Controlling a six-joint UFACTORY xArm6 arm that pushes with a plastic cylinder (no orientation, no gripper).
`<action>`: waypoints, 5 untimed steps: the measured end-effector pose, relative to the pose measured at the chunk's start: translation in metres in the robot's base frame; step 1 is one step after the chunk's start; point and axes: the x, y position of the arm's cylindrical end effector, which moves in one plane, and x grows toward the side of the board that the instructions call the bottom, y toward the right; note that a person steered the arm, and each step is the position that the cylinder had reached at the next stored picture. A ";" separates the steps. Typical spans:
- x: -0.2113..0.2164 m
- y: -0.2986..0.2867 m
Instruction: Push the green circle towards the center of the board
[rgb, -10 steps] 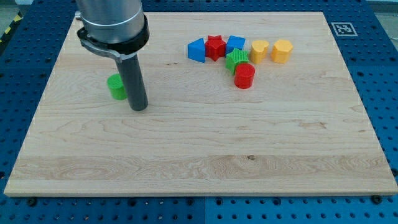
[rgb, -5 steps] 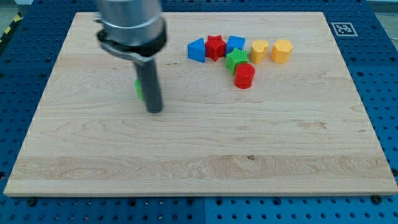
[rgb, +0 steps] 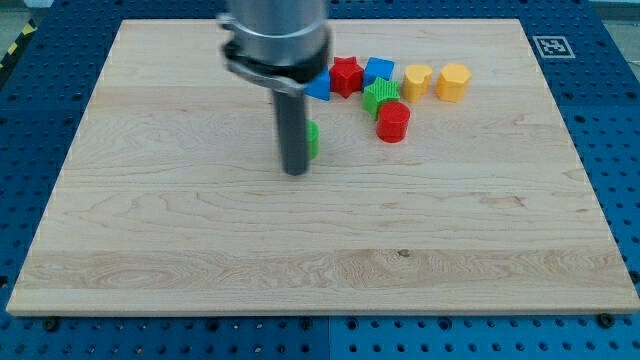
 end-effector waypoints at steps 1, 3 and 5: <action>0.000 -0.028; -0.051 -0.108; -0.038 -0.027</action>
